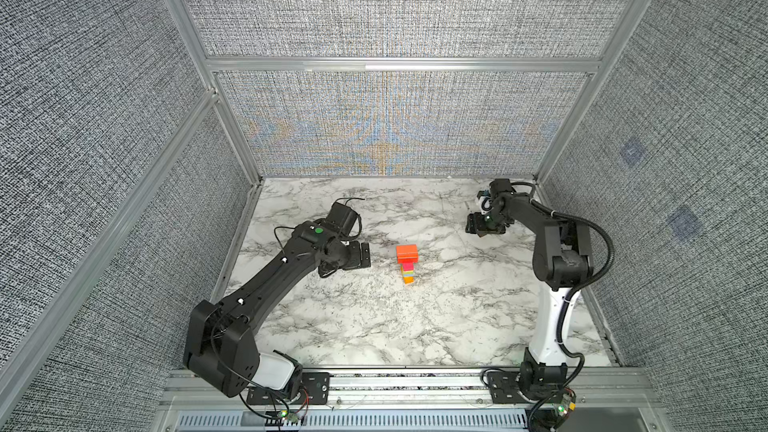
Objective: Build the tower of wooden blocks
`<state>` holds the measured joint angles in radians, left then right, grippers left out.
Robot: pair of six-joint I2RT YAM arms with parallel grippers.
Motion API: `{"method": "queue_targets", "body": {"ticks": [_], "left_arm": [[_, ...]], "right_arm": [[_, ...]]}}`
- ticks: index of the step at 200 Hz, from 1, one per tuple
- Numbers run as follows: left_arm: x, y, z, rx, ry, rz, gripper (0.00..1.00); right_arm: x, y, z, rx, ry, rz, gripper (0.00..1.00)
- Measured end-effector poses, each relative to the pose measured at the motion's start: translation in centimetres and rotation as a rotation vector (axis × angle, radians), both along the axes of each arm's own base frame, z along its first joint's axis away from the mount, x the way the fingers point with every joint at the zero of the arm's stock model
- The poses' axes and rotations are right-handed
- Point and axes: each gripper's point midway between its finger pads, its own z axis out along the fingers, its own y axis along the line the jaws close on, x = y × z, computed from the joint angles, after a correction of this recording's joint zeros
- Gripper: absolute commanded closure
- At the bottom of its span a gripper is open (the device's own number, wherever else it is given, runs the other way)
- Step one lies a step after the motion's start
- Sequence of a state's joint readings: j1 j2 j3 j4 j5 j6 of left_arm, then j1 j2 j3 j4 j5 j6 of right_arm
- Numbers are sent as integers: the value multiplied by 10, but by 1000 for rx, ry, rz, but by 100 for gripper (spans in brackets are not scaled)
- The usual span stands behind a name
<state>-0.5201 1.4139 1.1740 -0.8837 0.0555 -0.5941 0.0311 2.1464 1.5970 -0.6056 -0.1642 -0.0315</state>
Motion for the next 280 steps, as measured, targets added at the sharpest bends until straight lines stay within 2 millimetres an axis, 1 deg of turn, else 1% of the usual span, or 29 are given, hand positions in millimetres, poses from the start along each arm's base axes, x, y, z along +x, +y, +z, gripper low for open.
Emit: {"method": "queue_targets", "body": {"ticks": [28, 54, 69, 99, 151, 162, 171, 181, 209, 229, 255, 280], "left_arm": [[-2, 1, 0, -1, -2, 0, 1], [-4, 3, 0, -3, -5, 1, 1], [-5, 3, 0, -3, -6, 1, 1], [-6, 4, 0, -4, -6, 1, 1], [-7, 4, 1, -5, -8, 1, 1], [-6, 4, 2, -6, -10, 1, 1], [-7, 4, 2, -7, -12, 2, 1], [-7, 4, 3, -8, -15, 2, 1], [-7, 3, 7, -22, -30, -2, 1], [-9, 1, 13, -53, -51, -17, 1], [-7, -2, 22, -85, -86, -22, 1], [-5, -4, 25, -101, -104, -29, 1]], "right_arm": [[-4, 5, 0, -4, 1, 10, 27], [-5, 6, 0, -29, 1, 13, 32], [-6, 7, -1, -35, 7, 15, 38], [-7, 2, -3, -61, 18, -2, 52], [-9, -5, -4, -95, 29, -22, 66], [-9, -5, -4, -95, 29, -22, 72], [-9, -5, -3, -96, 28, -22, 78], [-10, -5, -3, -97, 28, -24, 82], [-12, -2, 0, -95, 34, -21, 87], [-16, 3, 6, -69, 32, -38, 88], [-24, 14, 22, 19, 21, -64, 88], [-35, 32, 31, 149, 39, -87, 88]]}}
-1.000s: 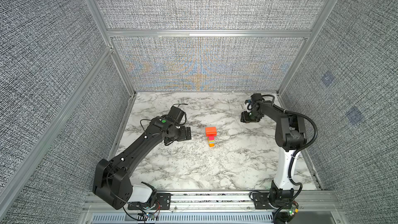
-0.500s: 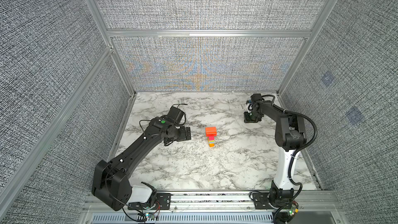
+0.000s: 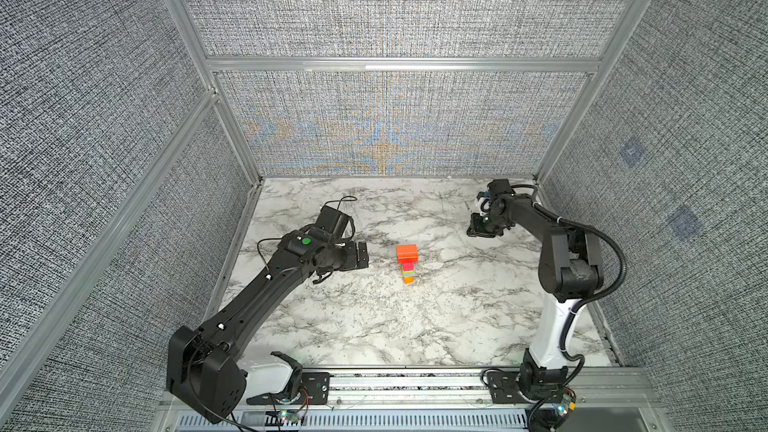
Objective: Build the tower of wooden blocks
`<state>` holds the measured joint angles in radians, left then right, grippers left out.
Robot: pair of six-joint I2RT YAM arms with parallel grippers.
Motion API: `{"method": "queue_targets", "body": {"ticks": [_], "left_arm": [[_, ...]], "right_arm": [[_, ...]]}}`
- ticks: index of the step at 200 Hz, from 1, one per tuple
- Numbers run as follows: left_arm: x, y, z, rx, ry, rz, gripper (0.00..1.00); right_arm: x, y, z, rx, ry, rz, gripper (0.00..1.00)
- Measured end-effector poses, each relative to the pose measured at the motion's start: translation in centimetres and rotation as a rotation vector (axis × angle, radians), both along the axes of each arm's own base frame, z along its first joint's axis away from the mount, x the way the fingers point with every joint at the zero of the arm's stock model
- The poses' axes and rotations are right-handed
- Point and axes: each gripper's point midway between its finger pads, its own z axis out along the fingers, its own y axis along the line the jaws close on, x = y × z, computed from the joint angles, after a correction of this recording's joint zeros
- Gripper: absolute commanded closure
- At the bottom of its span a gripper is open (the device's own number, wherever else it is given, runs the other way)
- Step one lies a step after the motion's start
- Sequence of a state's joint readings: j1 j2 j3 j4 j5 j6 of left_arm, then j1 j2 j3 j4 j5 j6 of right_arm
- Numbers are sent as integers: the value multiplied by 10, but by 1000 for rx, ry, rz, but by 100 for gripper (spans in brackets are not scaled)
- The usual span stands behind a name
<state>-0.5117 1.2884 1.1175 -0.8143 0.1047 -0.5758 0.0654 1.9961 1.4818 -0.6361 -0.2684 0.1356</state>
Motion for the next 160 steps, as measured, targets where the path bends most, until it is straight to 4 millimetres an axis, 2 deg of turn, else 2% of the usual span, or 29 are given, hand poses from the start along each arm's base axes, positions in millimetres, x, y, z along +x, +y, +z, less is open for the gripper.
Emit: {"method": "queue_targets", "body": {"ticks": [49, 86, 114, 160], "left_arm": [[2, 1, 5, -11, -22, 1, 1], [3, 1, 7, -14, -29, 3, 1], [4, 1, 4, -12, -22, 8, 1], [5, 0, 0, -10, -7, 15, 1]], "right_arm": [[-32, 36, -1, 318, 160, -114, 86], [-51, 59, 17, 523, 257, -185, 82], [-55, 76, 25, 685, 335, -206, 82], [-55, 92, 15, 874, 465, -242, 81]]}}
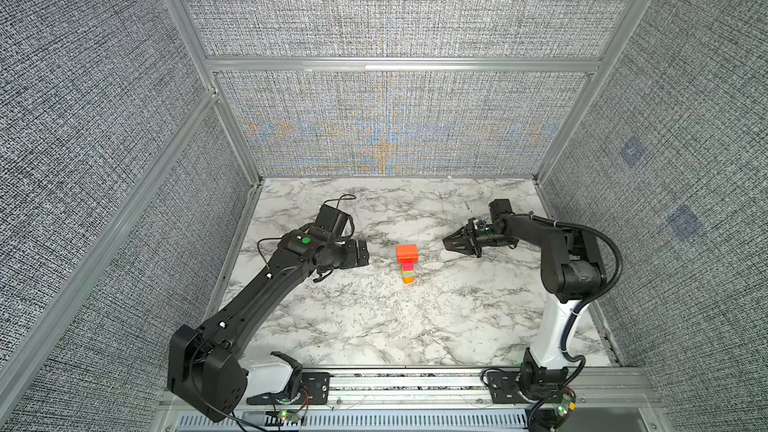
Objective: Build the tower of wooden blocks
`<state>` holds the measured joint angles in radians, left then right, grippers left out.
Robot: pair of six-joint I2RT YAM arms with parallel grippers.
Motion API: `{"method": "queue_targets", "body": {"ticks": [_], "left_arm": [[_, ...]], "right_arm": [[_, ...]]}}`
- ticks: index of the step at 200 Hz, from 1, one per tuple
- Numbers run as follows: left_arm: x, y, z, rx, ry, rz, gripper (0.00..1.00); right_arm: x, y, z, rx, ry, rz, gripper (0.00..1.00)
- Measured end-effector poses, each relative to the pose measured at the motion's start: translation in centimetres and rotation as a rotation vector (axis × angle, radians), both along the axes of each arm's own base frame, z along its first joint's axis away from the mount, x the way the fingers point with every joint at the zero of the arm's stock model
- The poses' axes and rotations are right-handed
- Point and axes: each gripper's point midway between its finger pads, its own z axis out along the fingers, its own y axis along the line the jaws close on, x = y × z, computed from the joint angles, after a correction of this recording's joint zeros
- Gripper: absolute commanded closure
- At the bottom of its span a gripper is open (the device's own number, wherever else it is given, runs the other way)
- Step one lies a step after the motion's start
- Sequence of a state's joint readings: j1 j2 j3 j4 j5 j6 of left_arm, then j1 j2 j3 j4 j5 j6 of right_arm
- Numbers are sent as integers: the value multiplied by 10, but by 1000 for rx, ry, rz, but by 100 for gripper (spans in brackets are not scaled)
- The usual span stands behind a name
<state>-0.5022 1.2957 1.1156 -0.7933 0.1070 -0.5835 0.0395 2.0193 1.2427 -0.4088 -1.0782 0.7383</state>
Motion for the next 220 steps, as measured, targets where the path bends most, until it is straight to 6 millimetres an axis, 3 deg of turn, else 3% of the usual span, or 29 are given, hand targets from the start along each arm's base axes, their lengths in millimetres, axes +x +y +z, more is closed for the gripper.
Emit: {"method": "queue_targets", "body": {"ticks": [90, 154, 220], "left_arm": [[1, -7, -12, -25, 24, -5, 1], [1, -11, -15, -47, 31, -11, 1], [2, -12, -16, -55, 26, -12, 1]], "right_arm": [[11, 1, -15, 27, 75, -52, 72], [14, -2, -26, -13, 91, -61, 59], [14, -6, -29, -48, 96, -48, 56]]}}
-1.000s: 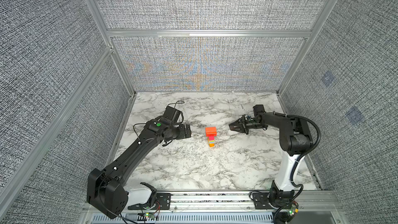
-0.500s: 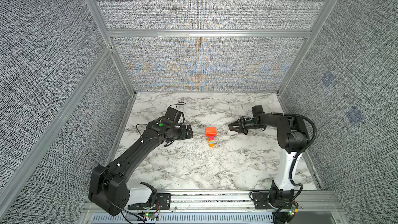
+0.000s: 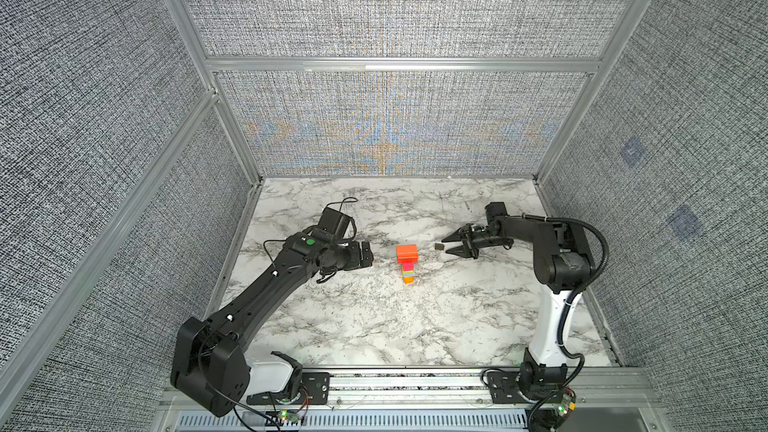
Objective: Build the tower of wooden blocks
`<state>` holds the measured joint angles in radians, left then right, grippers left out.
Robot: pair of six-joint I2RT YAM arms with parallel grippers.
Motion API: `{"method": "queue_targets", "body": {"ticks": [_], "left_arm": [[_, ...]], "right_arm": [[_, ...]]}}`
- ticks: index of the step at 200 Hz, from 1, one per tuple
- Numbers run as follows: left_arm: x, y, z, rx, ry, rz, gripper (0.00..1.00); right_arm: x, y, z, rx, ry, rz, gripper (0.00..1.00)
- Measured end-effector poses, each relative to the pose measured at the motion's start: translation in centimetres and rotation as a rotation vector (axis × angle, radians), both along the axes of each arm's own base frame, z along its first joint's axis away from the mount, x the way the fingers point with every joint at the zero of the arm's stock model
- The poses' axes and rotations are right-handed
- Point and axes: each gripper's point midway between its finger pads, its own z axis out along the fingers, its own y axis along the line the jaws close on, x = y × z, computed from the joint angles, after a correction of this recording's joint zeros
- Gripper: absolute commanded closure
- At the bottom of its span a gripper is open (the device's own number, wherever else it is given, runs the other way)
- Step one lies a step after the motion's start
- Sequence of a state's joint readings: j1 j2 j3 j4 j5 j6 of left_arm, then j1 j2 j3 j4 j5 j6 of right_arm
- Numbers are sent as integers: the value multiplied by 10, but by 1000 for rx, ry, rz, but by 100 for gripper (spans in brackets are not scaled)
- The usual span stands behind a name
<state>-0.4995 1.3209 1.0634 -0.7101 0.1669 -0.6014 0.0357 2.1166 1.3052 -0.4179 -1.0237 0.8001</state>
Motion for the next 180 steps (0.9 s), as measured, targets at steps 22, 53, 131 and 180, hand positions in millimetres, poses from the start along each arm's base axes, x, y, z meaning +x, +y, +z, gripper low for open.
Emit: {"method": "queue_targets", "body": {"ticks": [22, 53, 131, 180], "left_arm": [[0, 0, 0, -1, -1, 1, 1], [2, 0, 3, -3, -6, 2, 1], [2, 2, 6, 2, -13, 6, 1], [-1, 5, 8, 4, -16, 10, 1]], "right_arm": [[2, -2, 1, -18, -10, 6, 56], [8, -9, 11, -126, -60, 42, 54], [1, 5, 29, -646, -297, 375, 36], [-5, 0, 11, -866, -296, 506, 36]]}}
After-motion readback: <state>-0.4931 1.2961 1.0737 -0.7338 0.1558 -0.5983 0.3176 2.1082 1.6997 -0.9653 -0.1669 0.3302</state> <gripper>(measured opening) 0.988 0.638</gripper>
